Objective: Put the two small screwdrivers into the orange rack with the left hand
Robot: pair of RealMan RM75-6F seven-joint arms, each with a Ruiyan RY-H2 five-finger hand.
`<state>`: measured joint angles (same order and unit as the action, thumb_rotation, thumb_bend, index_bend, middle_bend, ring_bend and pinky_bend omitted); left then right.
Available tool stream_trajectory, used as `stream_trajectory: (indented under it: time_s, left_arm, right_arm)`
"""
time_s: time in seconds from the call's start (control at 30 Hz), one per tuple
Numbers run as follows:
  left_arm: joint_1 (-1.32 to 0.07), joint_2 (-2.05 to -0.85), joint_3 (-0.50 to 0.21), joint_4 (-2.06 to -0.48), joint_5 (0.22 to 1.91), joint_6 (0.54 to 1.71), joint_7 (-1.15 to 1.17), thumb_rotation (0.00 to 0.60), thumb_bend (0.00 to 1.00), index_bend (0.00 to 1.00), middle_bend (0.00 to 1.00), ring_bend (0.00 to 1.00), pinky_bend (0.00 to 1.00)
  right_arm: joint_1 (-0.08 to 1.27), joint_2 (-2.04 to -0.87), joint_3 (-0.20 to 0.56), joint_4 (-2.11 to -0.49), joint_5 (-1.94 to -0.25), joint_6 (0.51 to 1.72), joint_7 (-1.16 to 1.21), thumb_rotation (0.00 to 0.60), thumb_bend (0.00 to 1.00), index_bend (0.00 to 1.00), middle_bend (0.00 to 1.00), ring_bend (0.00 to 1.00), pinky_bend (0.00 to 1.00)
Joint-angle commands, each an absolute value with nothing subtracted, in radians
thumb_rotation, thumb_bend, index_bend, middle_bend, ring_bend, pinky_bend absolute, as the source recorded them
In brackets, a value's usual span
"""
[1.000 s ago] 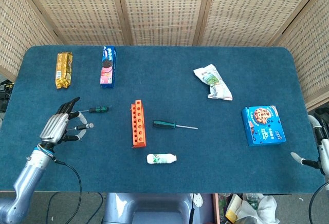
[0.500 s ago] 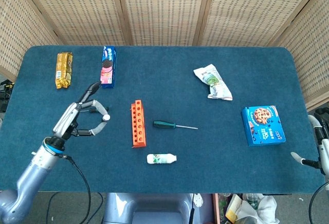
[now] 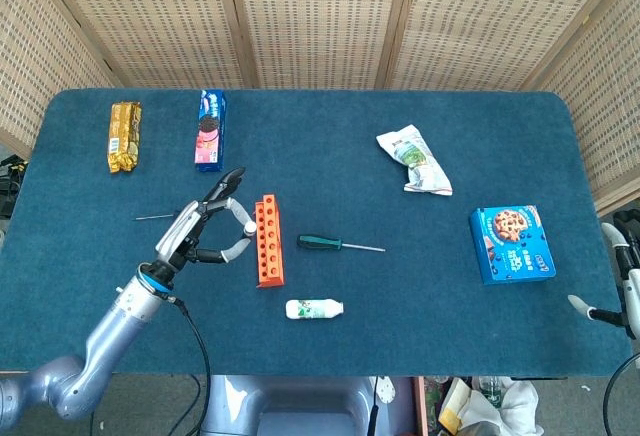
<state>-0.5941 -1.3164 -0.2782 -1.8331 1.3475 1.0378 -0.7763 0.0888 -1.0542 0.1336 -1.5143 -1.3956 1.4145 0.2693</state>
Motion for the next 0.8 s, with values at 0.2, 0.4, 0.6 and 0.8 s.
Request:
stream_trajectory:
  time_s: [0.2,0.4,0.6,0.8]
  left_arm:
    - [-0.623,-1.393,-0.278,-1.773,1.311,1.014,-0.775,0.600,0.41,0.64,0.00,0.00,0.00]
    - [-0.631,-1.448,-0.276,-1.725,1.310,1.021,-0.771,0.600,0.41,0.64,0.00,0.00,0.00]
    - [-0.640,-1.501,-0.277,-1.686,1.316,1.035,-0.759,0.600,0.41,0.64,0.00,0.00,0.00]
    - [-0.654,-1.532,-0.276,-1.657,1.316,1.020,-0.764,0.600,0.41,0.64,0.00,0.00,0.00]
  right_arm:
    - [0.091,-1.055,0.134,-1.513,-1.393,1.408,0.269,0.600,0.00,0.00,0.00,0.00,0.00]
    - [0.092,-1.055,0.135,-1.509,-1.389,1.405,0.275,0.600,0.00,0.00,0.00,0.00,0.00]
    - [0.094,-1.056,0.135,-1.506,-1.385,1.398,0.276,0.600,0.00,0.00,0.00,0.00,0.00]
    - [0.097,-1.056,0.134,-1.503,-1.385,1.389,0.280,0.600,0.00,0.00,0.00,0.00,0.00]
